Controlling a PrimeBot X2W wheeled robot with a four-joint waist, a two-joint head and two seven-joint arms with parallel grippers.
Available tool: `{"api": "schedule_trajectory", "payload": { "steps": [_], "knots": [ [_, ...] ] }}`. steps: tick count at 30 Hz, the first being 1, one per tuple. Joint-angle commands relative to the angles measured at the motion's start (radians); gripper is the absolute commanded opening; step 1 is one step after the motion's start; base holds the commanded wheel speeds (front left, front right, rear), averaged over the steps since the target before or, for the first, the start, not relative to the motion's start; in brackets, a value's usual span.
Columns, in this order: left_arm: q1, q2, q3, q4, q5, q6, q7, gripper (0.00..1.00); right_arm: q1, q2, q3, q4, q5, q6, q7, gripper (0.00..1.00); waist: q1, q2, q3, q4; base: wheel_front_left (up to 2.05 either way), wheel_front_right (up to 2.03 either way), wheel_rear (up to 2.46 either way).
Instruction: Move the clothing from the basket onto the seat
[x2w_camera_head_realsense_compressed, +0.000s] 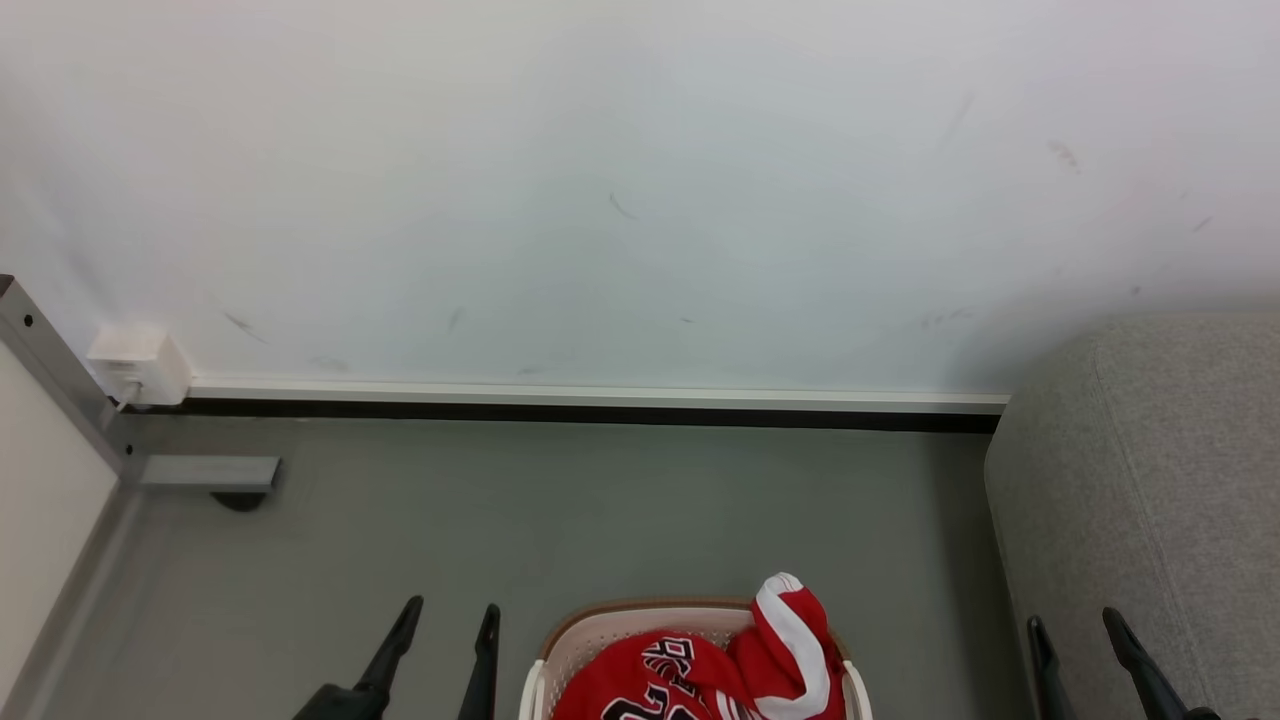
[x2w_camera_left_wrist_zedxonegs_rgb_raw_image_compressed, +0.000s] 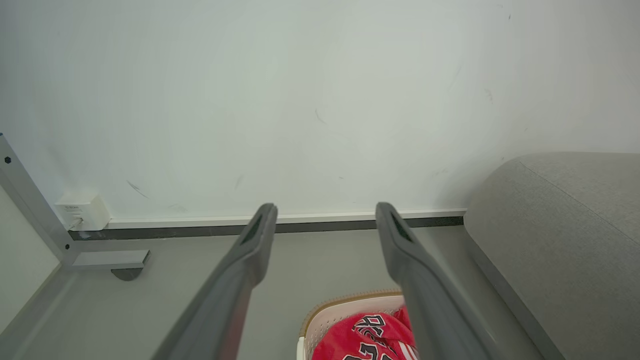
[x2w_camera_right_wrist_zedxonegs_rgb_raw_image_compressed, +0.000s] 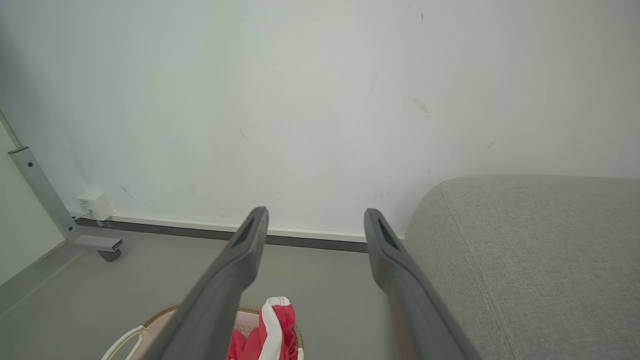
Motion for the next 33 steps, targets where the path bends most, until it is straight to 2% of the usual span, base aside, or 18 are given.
{"api": "schedule_trajectory", "payload": {
  "steps": [1, 15, 21, 25, 33],
  "knots": [
    [0.008, 0.007, 0.002, 0.002, -0.003, 0.000, -0.001, 1.00, 0.009, -0.006, 0.001, 0.004, 0.011, -0.002, -0.003, 1.00, 0.0000, 0.0000, 0.001, -0.001, 0.00, 0.00, 0.00],
    [-0.015, 0.007, -0.009, 0.000, -0.001, -0.010, -0.001, 1.00, -0.024, -0.011, 0.004, -0.012, 0.034, -0.002, -0.003, 1.00, 0.0000, 0.0000, 0.035, -0.022, 0.00, 0.00, 0.00],
    [-0.093, 0.006, -0.068, 0.034, 0.028, -0.046, -0.001, 1.00, -0.066, -0.013, 0.007, -0.045, 0.043, -0.002, -0.002, 1.00, 0.0000, 0.0000, 0.110, -0.054, 0.00, 0.00, 0.00],
    [-0.168, 0.006, -0.136, 0.110, 0.025, -0.065, -0.001, 1.00, -0.096, -0.013, -0.007, -0.071, 0.036, -0.002, -0.002, 1.00, 0.0000, 0.0000, 0.172, -0.080, 0.00, 0.00, 0.00],
    [-0.368, 0.007, -0.293, 0.364, 0.015, -0.078, -0.001, 1.00, -0.175, 0.001, -0.006, -0.152, 0.034, -0.002, -0.002, 1.00, 0.0000, 0.0000, 0.314, -0.151, 0.00, 0.00, 0.00]
  ]
}}
